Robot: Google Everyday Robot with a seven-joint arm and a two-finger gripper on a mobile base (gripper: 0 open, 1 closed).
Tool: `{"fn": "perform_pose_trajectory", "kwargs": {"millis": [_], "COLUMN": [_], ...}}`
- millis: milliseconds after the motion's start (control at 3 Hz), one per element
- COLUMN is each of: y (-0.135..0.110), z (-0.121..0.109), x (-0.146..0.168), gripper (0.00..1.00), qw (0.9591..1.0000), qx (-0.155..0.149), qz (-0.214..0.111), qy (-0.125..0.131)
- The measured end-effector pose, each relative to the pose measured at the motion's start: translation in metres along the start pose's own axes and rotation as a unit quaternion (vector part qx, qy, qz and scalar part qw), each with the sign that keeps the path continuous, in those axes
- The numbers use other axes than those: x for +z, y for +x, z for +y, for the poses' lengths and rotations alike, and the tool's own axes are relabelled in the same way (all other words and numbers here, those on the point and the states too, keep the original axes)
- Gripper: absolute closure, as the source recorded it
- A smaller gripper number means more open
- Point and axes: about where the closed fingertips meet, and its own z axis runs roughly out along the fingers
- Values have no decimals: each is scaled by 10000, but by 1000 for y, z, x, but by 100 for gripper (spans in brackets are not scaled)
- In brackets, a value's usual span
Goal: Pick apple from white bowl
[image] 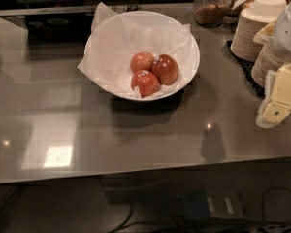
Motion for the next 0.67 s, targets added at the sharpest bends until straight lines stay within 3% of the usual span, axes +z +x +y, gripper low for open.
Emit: {"fn": "perform_pose_trajectory", "kwargs": {"millis": [667], "y": [-11], "z": [-4], "x": [5], "gripper": [0], "qw": [9998], "qx": [-121], "qz": [-156], "qy": [53]}}
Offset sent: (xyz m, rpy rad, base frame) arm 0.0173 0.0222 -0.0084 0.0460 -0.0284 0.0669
